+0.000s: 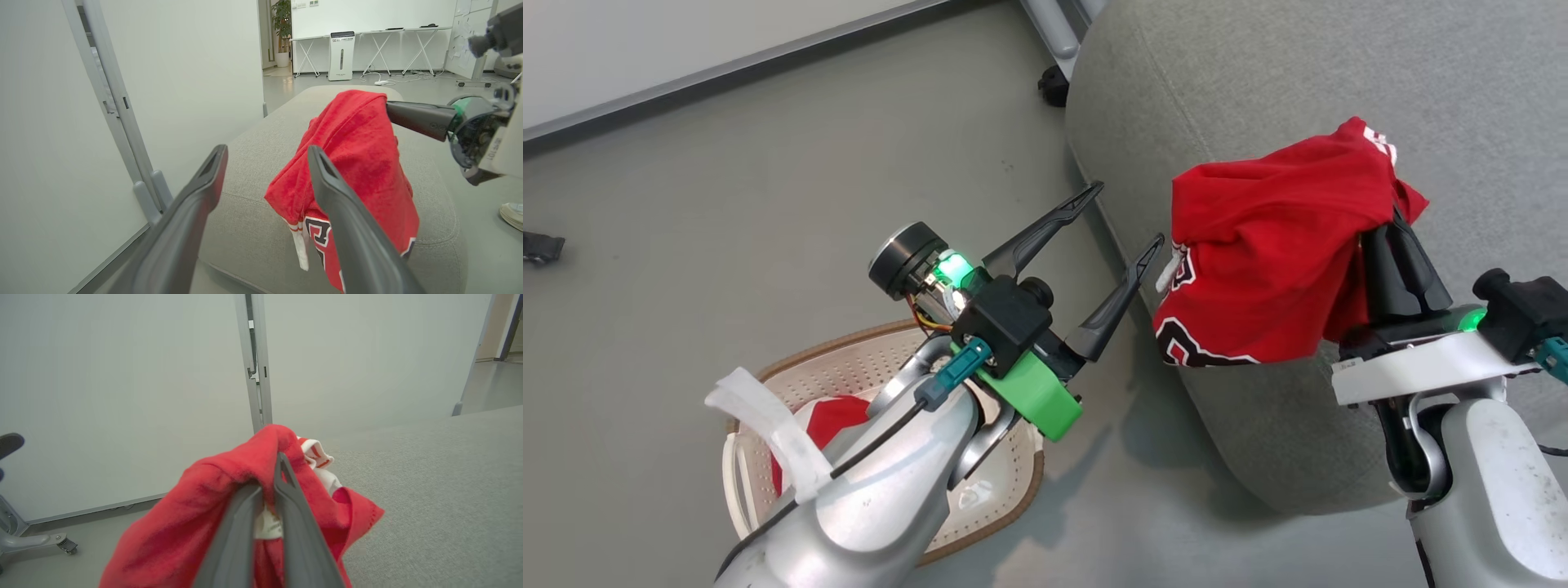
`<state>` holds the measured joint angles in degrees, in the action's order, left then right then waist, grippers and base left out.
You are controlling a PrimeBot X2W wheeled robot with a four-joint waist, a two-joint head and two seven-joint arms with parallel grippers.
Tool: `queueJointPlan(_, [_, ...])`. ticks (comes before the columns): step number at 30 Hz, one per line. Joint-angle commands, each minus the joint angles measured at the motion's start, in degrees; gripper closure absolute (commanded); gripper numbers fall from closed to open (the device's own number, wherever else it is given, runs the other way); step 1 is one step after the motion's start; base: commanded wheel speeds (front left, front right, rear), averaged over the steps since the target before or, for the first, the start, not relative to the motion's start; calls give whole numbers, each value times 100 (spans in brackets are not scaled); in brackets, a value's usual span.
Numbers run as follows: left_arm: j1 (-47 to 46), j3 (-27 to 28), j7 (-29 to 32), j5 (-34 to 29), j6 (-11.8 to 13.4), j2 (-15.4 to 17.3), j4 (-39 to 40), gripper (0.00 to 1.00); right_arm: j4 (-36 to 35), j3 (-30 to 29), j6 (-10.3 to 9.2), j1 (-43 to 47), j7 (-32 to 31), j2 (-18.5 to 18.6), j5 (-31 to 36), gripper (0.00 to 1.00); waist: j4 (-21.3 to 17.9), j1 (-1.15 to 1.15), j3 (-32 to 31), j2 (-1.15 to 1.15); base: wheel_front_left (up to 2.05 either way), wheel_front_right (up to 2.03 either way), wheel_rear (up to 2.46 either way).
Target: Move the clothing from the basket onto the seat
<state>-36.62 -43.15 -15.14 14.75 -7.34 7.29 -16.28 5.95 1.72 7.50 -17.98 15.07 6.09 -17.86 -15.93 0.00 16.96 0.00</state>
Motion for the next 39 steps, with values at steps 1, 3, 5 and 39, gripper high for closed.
queueJointPlan(1, [-98, -8, -1, 42, -20, 54, -18, 0, -44, -56, -2, 85, 16, -24, 31, 100, -229, 0, 113, 0, 0, 0, 0])
queueJointPlan(3, [-113, -38, -1, 52, -20, 65, -39, 0, -49, -129, -2, 139, 16, -43, 28, 100, -323, 0, 132, 0, 0, 0, 0])
queueJointPlan(5, [-135, -57, -1, 62, -20, 74, -59, 0, -63, -195, -2, 178, 16, -65, 28, 100, -409, 0, 140, 0, 0, 0, 0])
queueJointPlan(39, [-849, -202, -1, -184, -18, 235, -91, 0, 398, -1694, -2, -3016, 16, 791, 202, 100, -64, 0, 1657, 0, 0, 0, 0])
